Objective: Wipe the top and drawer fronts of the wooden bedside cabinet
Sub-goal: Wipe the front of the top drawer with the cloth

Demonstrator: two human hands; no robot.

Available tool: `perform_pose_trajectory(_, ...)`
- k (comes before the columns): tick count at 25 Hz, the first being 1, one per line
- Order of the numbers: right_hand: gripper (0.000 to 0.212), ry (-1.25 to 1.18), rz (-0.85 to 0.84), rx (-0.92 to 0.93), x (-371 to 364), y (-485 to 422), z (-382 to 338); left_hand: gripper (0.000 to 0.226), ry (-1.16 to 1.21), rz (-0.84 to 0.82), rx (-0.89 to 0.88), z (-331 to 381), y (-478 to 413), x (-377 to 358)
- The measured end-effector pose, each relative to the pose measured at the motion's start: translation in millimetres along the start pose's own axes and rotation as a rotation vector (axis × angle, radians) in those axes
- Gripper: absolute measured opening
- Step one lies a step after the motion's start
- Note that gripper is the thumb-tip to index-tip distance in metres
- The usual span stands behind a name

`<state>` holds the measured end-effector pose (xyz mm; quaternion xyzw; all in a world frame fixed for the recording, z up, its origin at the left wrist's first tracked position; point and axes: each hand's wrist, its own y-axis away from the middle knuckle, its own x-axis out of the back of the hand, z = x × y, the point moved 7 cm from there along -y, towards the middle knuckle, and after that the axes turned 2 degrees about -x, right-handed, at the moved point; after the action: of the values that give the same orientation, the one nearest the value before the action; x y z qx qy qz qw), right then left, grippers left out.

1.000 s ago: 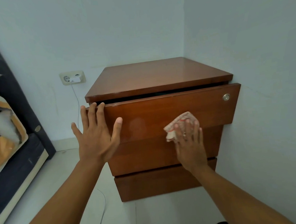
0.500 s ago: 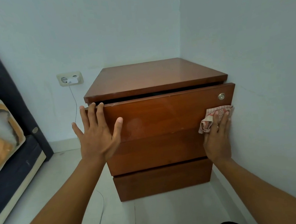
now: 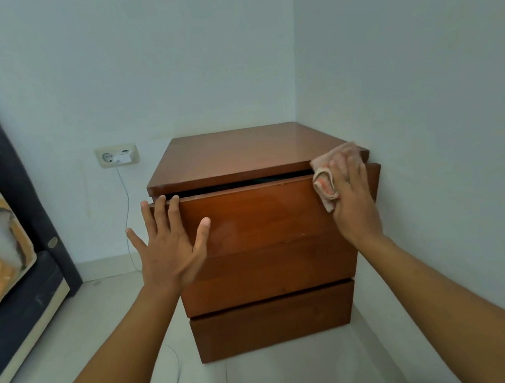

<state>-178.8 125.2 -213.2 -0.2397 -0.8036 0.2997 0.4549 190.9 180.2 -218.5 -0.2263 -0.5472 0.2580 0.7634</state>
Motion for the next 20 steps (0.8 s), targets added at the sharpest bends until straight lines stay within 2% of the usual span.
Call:
perform_pose_trajectory(3, 0.073, 0.051, 0.023, -0.07, 1.0, -6.5, 20.2, 0.084, -0.01, -0.003, -0.007, -0.4, -0.4, 4.1)
perform_pose_trajectory(7, 0.082, -0.094, 0.052, -0.22, -7.3, 15.8, 45.6, 0.086, -0.021, -0.015, 0.005, 1.0, -1.0, 3.1)
perform_pose_trajectory(13, 0.069, -0.158, -0.072, -0.404, -35.0, 65.4, 66.2, 0.09, -0.061, -0.017, 0.001, 2.3, -0.7, -0.1)
perform_pose_trajectory(17, 0.067, -0.445, 0.012, -0.587, -27.4, 48.9, 54.1, 0.09, -0.053, -0.019, -0.001, 3.6, -0.2, -0.2)
perform_pose_trajectory(20, 0.068, -0.459, 0.113, -0.7, -22.1, 38.2, 41.9, 0.09, -0.058, -0.036, -0.005, 2.5, -0.2, 2.4)
